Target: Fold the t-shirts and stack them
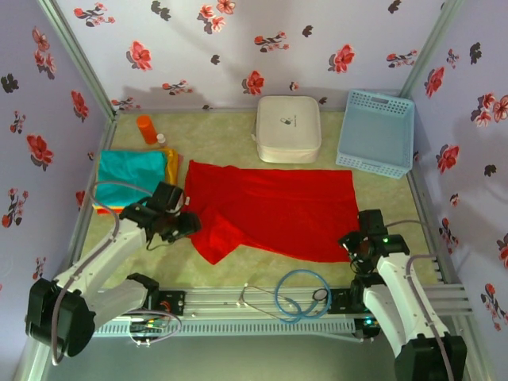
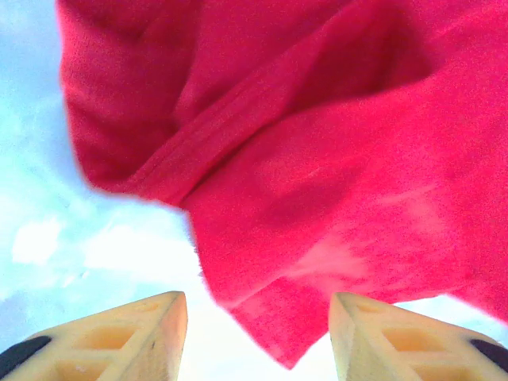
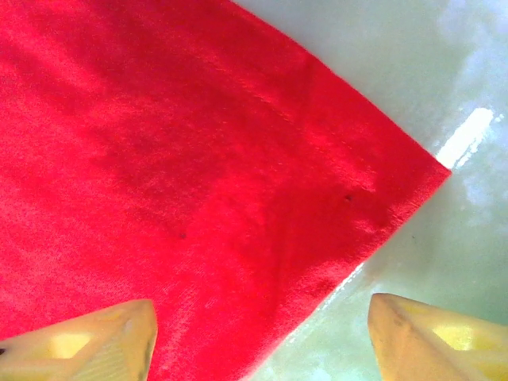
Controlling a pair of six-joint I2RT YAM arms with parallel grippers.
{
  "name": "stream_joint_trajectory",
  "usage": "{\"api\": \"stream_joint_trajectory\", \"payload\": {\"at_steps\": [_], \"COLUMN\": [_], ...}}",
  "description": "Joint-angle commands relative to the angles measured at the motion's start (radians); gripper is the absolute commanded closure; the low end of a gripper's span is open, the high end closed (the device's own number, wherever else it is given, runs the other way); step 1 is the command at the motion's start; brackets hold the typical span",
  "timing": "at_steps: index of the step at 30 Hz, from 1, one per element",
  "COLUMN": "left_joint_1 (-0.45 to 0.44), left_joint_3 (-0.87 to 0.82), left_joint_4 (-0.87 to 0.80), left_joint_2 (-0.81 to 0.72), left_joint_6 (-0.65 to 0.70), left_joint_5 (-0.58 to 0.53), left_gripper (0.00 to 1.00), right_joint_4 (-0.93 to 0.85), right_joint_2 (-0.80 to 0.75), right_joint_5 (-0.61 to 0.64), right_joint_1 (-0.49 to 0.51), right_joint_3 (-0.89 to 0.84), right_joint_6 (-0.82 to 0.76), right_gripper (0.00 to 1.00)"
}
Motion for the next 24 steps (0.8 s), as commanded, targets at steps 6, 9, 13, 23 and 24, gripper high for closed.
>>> {"api": "stream_joint_trajectory", "payload": {"at_steps": [6, 9, 13, 23, 24], "left_joint_1": [0.008, 0.008, 0.012, 0.022, 0.025], "left_joint_3": [-0.128, -0.146, -0.133, -0.128, -0.127], "left_joint_4": [0.046, 0.084, 0.107, 0.165, 0.168], "left_joint_2": [-0.054, -0.049, -0.024, 0.015, 0.029], "left_joint_6": [-0.071, -0.084, -0.073, -0.091, -0.087], "left_joint_5": [0.027, 0.03, 0.027, 0.011, 0.005], "left_gripper": [0.51, 0.55, 0.55, 0.54, 0.54], "right_joint_4": [0.011, 0.055, 0.143, 0.18, 0.192], "right_joint_2": [0.021, 0.083, 0.172, 0.181, 0.178], "right_joint_5": [0.063, 0.06, 0.04, 0.102, 0.099], "right_joint_1": [0.004, 0.004, 0.004, 0.006, 0.005], "right_joint_3": [-0.004, -0.003, -0.014, -0.032, -0.039], "right_joint_6": [0.079, 0.08, 0.085, 0.065, 0.063], "right_gripper": [0.36, 0.41, 0.47, 0.7, 0.73]}}
